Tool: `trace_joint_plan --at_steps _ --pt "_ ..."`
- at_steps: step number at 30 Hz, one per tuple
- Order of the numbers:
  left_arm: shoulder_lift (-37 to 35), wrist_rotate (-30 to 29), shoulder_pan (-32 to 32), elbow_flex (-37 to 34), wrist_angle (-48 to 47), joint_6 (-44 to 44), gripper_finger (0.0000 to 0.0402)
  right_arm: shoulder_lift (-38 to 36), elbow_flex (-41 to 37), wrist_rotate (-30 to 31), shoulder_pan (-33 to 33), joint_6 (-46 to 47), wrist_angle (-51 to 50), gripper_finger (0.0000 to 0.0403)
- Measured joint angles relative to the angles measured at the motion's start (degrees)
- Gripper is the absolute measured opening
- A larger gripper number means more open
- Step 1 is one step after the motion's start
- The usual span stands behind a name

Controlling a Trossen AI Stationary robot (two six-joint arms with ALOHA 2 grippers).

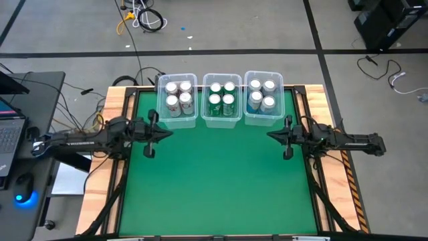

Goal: Sort soda cans
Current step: Return to Home Position

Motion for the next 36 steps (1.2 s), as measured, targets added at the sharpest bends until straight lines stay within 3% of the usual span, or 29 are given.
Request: trace_joint_plan --at_steps 3,16,27,31,36 --pt "-3.7 -1.3 0.0 -2.1 -0.2 -0.9 0.0001 0.0 0.0 0.0 0.0 0.1 0.0 0.0000" --pt "-26.7 -5.2 0.0 -6.4 -18.4 -1.9 0.0001 0.1 0.0 0.3 -3.2 -0.7 0.0 0.0000" --pt "-26.5 -12.7 -1.3 -7.8 -21.1 -2.6 0.0001 0.5 0.0 -1.3 -4.7 0.6 -0.2 0.0000" --pt "-26.4 -15.2 -1.3 -7.9 -27.5 -4.1 0.0002 1.7 0.0 1.5 -4.7 -0.8 0.2 0.0000" --pt "-25.6 -15.7 -1.3 -7.9 -27.7 -5.4 0.0008 4.9 0.0 4.3 -4.7 -1.8 0.5 0.0000"
